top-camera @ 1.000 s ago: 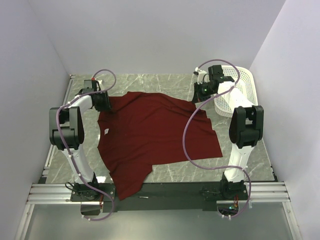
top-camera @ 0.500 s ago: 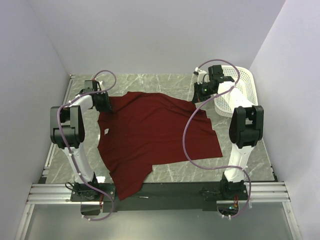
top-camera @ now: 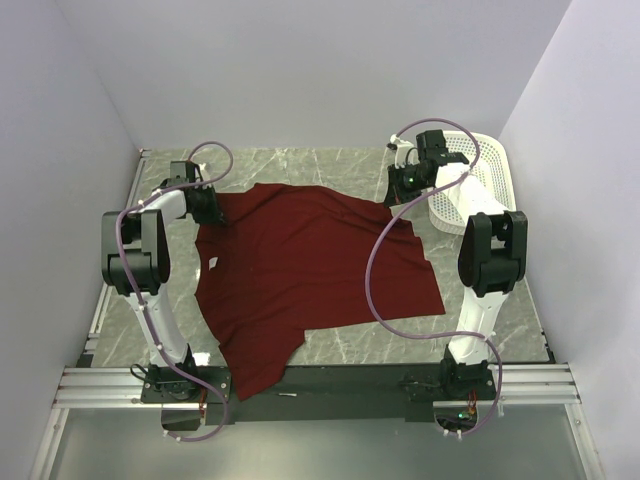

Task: Fold and stack the t-shirts
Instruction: Flatten the tshirt out

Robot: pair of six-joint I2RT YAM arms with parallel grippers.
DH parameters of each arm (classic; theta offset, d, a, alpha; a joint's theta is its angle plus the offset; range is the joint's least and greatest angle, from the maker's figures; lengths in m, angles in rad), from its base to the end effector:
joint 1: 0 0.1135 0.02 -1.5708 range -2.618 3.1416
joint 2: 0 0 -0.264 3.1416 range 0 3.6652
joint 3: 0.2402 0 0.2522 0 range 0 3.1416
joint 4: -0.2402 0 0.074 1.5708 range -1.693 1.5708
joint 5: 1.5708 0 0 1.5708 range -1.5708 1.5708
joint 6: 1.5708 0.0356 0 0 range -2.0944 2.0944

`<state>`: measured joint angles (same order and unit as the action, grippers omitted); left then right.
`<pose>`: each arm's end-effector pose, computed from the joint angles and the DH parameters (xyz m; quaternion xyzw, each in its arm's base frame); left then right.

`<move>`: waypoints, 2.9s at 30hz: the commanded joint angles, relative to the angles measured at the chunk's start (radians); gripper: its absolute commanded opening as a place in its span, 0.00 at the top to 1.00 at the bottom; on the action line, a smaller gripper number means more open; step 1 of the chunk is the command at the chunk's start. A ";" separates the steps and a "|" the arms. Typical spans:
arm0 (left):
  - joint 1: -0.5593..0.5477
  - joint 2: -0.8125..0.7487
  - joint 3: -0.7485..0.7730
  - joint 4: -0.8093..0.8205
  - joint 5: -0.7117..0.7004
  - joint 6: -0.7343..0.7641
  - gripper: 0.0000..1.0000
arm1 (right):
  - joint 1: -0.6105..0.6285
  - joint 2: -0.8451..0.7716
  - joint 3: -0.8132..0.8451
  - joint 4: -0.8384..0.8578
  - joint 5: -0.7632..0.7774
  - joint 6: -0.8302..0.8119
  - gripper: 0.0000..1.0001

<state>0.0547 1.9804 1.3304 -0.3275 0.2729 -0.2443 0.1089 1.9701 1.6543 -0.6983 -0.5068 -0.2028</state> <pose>0.4169 0.0132 0.1654 -0.1018 0.9428 -0.1569 0.2760 0.4252 0.0639 0.2484 -0.2125 0.9088 0.2283 0.2770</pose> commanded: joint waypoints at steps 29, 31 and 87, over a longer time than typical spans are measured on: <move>-0.001 -0.207 0.397 0.268 -0.124 0.065 1.00 | 0.005 -0.047 0.703 -0.105 0.263 -0.115 1.00; -0.001 -0.233 0.424 0.297 -0.155 0.057 1.00 | 0.006 -0.057 0.803 -0.101 0.304 -0.122 1.00; -0.007 -0.244 0.079 0.894 -0.103 -0.179 0.99 | -0.157 -0.309 -0.119 0.574 -0.124 0.132 1.00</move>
<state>0.0479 1.6619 1.3895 0.4587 0.1379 -0.4210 -0.0746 1.5982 1.4563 -0.2310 -0.6254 -0.0532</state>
